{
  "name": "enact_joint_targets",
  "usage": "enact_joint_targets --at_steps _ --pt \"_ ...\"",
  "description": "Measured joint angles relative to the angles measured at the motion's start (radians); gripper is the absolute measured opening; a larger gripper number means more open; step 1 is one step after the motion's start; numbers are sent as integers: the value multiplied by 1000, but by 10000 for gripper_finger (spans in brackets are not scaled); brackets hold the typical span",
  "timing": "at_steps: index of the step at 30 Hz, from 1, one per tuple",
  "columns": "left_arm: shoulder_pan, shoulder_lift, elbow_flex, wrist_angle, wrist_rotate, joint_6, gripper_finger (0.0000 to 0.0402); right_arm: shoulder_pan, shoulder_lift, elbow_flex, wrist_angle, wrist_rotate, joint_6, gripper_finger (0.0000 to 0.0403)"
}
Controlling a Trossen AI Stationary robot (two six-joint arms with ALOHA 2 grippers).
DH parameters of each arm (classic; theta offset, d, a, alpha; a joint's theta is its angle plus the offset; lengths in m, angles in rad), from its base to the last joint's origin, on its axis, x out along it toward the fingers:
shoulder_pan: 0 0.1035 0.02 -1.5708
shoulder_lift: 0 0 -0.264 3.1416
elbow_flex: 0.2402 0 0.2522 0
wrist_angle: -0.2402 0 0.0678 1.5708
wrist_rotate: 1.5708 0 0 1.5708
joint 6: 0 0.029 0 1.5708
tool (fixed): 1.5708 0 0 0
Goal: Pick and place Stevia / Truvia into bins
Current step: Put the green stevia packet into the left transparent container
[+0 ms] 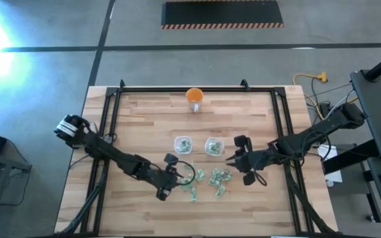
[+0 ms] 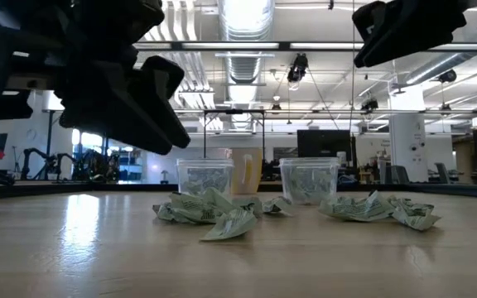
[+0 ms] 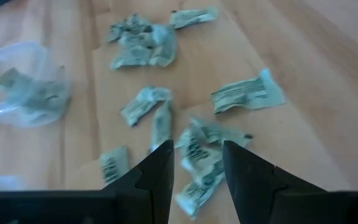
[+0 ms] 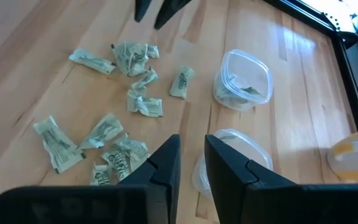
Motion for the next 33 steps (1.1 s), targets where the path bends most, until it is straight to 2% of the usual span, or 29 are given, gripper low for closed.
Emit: enact_joint_targets --at_steps 14,33 --pt "-2 135 60 42 52 -17 121 0 4 0 0 -1 3 63" --pt "0 154 48 58 63 -50 121 0 5 0 0 -3 19 63"
